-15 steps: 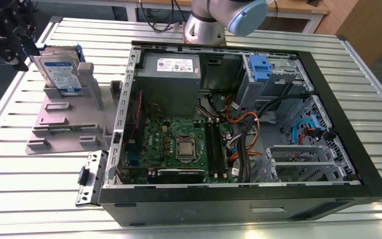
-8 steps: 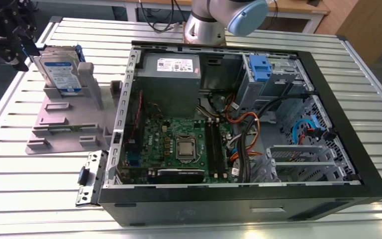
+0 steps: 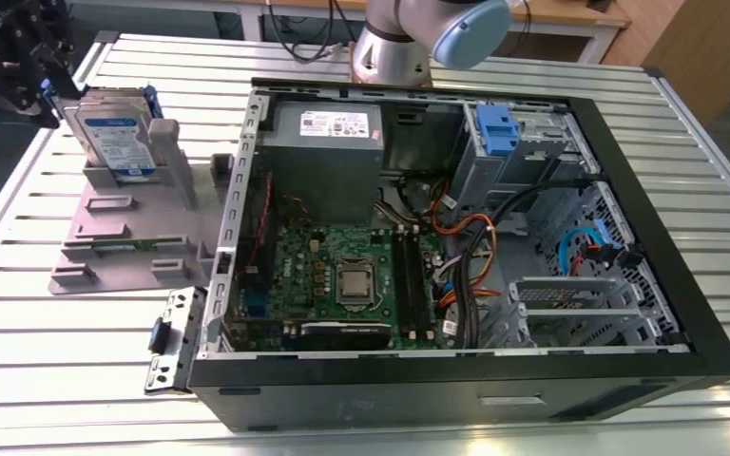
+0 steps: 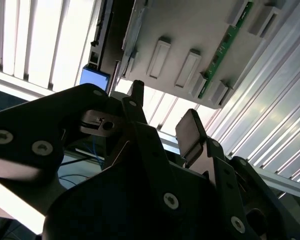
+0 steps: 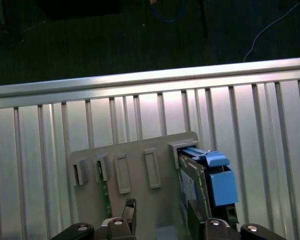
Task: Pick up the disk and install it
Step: 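Pick up the disk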
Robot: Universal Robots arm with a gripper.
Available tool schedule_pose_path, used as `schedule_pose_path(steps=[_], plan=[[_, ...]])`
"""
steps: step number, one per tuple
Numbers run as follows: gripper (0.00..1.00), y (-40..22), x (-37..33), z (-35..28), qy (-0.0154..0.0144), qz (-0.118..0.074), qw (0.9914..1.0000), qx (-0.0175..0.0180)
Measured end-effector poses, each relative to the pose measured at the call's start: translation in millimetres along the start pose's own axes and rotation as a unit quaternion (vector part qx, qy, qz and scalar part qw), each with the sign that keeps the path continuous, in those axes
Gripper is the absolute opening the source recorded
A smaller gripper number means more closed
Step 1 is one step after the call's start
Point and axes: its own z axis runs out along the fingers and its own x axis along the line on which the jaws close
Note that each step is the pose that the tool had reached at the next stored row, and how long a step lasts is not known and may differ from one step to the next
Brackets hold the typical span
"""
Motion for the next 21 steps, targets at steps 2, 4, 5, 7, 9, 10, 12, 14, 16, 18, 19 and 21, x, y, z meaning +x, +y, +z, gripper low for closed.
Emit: schedule_pose_path(steps=[2, 4, 5, 7, 9, 10, 12, 14, 16, 18, 19, 21], plan=[[0.53, 0.3, -2.6, 0.2, 0.0000, 0.000, 1.00000, 0.0000], [0.53, 0.4, -3.0, 0.4, -0.0002, 0.000, 1.00000, 0.0000], [0.53, 0.4, -3.1, 0.5, -0.0002, 0.000, 1.00000, 0.0000], [0.53, 0.4, -3.6, 0.5, -0.0002, 0.000, 1.00000, -0.0001], [0.53, 0.5, -4.6, 0.6, -0.0001, 0.000, 1.00000, -0.0001], [0.53, 0.6, -5.5, 0.6, -0.0001, 0.000, 1.00000, -0.0001], [0.53, 0.8, -6.7, 0.8, -0.0002, 0.000, 1.00000, 0.0000], [0.53, 0.9, -7.3, 1.0, -0.0002, 0.000, 1.00000, 0.0000], [0.53, 1.0, -8.6, 1.1, -0.0001, 0.000, 1.00000, -0.0001], [0.53, 1.3, -11.1, 1.4, -0.0002, 0.000, 1.00000, -0.0001], [0.53, 1.5, -12.8, 1.5, -0.0001, 0.000, 1.00000, -0.0001], [0.53, 1.8, -15.5, 1.7, -0.0002, 0.000, 1.00000, 0.0000]])
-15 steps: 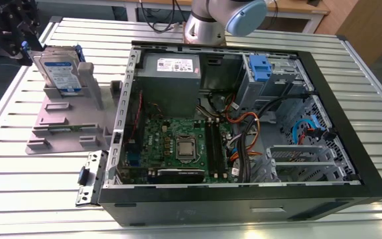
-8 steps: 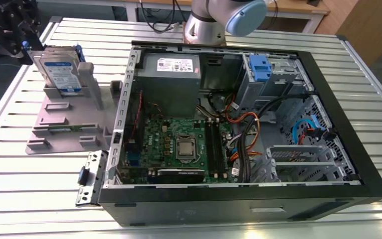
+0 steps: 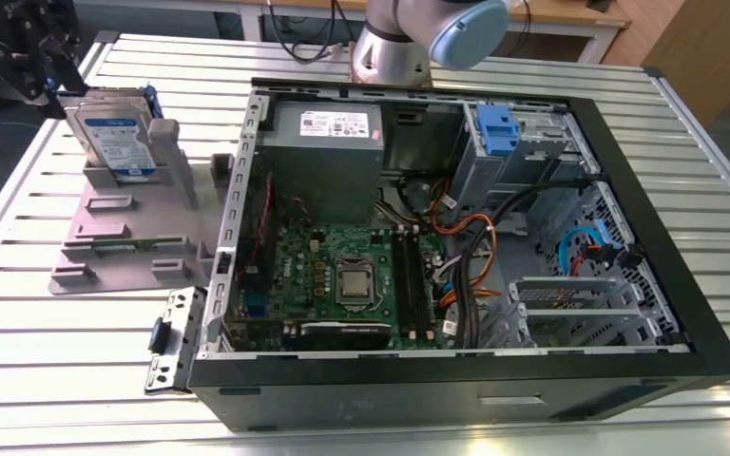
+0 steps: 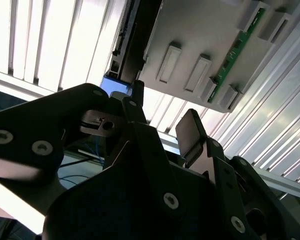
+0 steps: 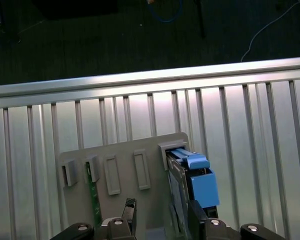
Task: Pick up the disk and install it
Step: 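Pick up the disk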
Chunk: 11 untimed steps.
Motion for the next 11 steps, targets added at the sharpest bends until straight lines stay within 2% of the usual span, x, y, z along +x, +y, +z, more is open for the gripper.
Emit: schedule_pose_path(steps=[11], plan=[[0.53, 0.5, -4.1, 1.0, 0.0000, 0.000, 1.00000, 0.0000]])
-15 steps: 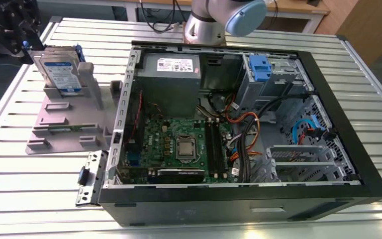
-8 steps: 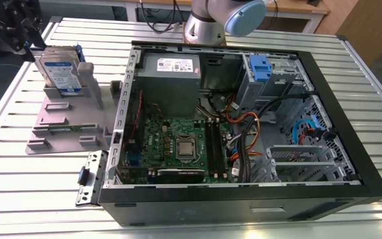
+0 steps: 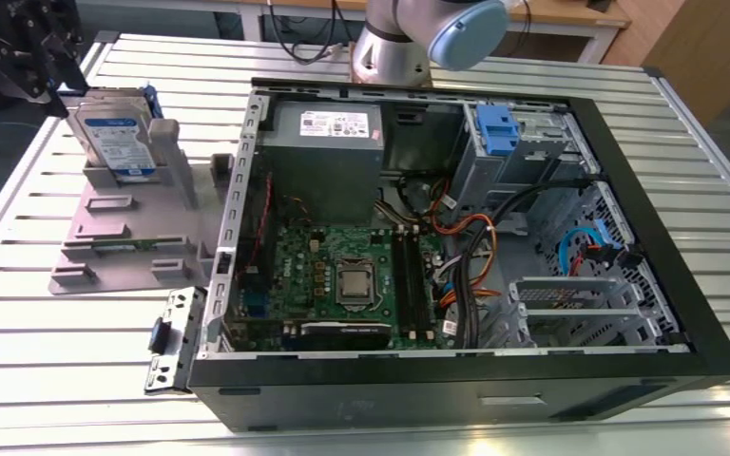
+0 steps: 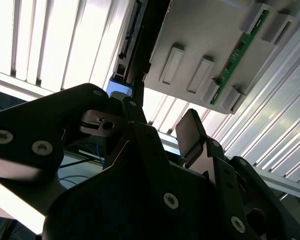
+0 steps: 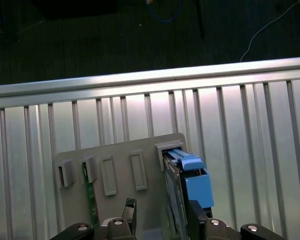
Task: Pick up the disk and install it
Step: 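Pick up the disk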
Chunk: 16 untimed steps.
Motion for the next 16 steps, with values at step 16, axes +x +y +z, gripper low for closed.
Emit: schedule_pose_path(steps=[16], plan=[[0.53, 0.3, -3.5, 0.8, 0.0002, 0.000, 1.00000, 0.0000]])
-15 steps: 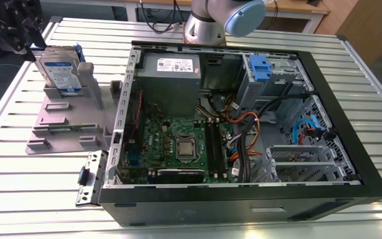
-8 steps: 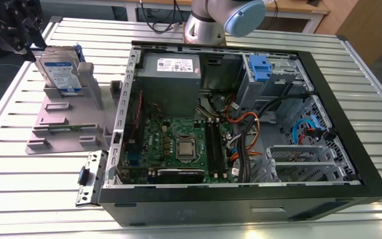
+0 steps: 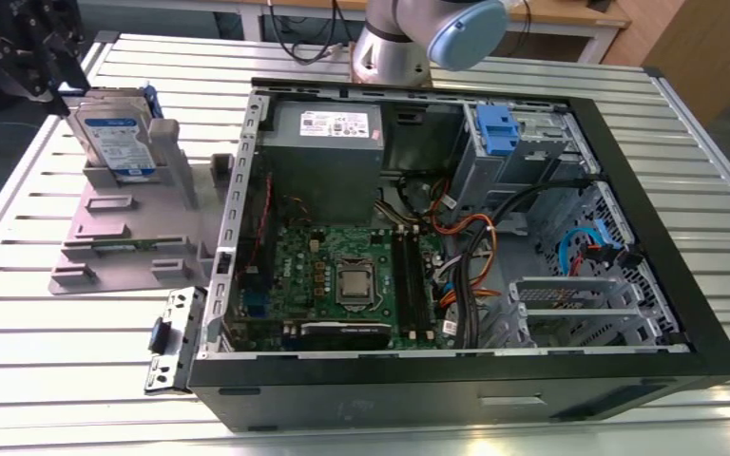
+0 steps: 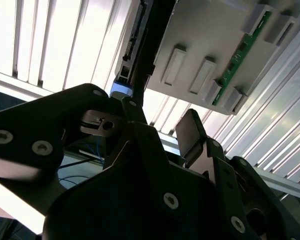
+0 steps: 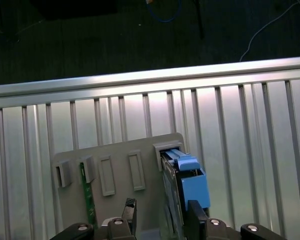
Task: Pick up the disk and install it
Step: 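Pick up the disk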
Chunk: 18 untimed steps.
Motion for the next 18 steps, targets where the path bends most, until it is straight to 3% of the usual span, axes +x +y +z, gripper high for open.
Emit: schedule_pose_path(steps=[7, 18], plan=[[0.53, 0.3, -2.8, 0.9, -0.0040, 0.000, 0.99999, -0.0005], [0.53, 1.9, -16.5, 1.8, -0.0042, -0.001, 0.99999, -0.0006]])
